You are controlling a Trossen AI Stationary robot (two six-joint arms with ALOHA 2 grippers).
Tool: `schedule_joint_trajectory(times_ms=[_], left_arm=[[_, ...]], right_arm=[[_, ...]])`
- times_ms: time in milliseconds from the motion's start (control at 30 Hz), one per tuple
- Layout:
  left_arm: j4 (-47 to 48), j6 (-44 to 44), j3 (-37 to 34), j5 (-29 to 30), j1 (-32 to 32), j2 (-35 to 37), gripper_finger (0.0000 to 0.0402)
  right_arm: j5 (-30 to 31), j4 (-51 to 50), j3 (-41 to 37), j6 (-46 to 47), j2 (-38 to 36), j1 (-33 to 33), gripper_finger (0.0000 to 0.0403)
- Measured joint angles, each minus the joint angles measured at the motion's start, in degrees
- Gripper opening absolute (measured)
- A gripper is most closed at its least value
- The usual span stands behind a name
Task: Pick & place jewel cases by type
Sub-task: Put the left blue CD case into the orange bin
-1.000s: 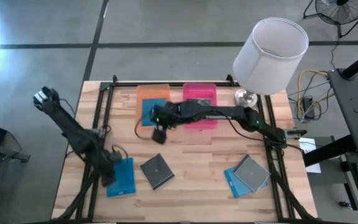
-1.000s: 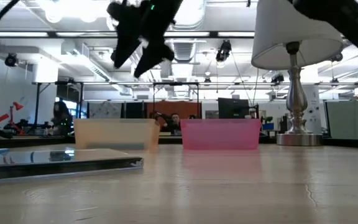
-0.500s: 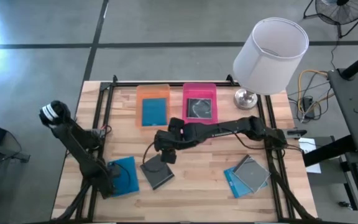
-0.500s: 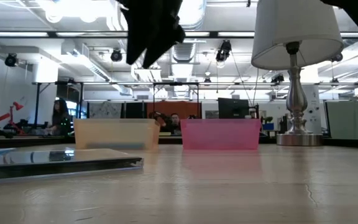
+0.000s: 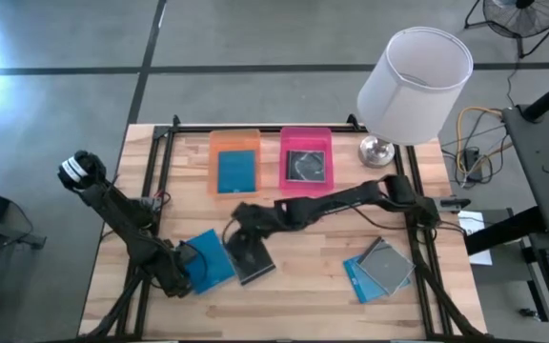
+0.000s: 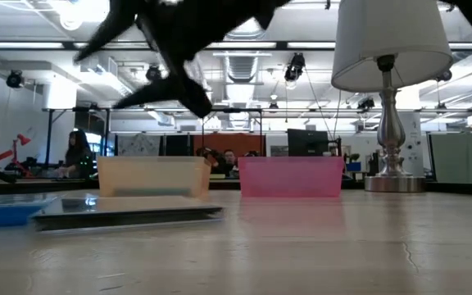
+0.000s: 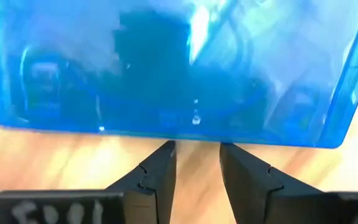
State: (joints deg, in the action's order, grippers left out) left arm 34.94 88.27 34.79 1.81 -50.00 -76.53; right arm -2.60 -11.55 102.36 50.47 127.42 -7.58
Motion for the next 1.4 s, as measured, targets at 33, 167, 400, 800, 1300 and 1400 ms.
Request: schedule_joint_trajectory(times_ms=[33, 167, 400, 800, 1300, 1400], left_arm=[[-0.29, 0.31, -0.15, 0.39, -0.19, 0.06, 0.0109], [-2.58, 0.92, -1.65, 1.33, 0.59, -0.2, 0.0109], [-6.27, 0.45, -3.9, 2.05, 1.55, -0.39, 0.0109], [-15.12, -2.9, -6.99, 4.95, 3.76, -0.4, 0.0109], [-13.66, -4.16, -4.55, 14.62, 2.57, 1.79, 0.0109], [-3.27, 0.04, 0.6, 22.39, -0.61, 3.71, 0.0109]], right_arm=[[0.07, -0.1, 0.84, -0.32, 1.23, 0.81, 0.0274], [-3.12, -2.65, 6.65, -2.36, 8.94, 3.34, 0.0274], [-12.03, -12.43, 21.08, 0.27, 20.29, 5.57, 0.0274], [-28.74, -20.5, 32.63, 2.9, 28.84, 2.8, 0.0274], [-22.08, -20.07, 32.26, 3.93, 22.38, 2.35, 0.0217], [-18.44, -25.11, 32.28, 2.26, 20.36, 2.58, 0.0144]])
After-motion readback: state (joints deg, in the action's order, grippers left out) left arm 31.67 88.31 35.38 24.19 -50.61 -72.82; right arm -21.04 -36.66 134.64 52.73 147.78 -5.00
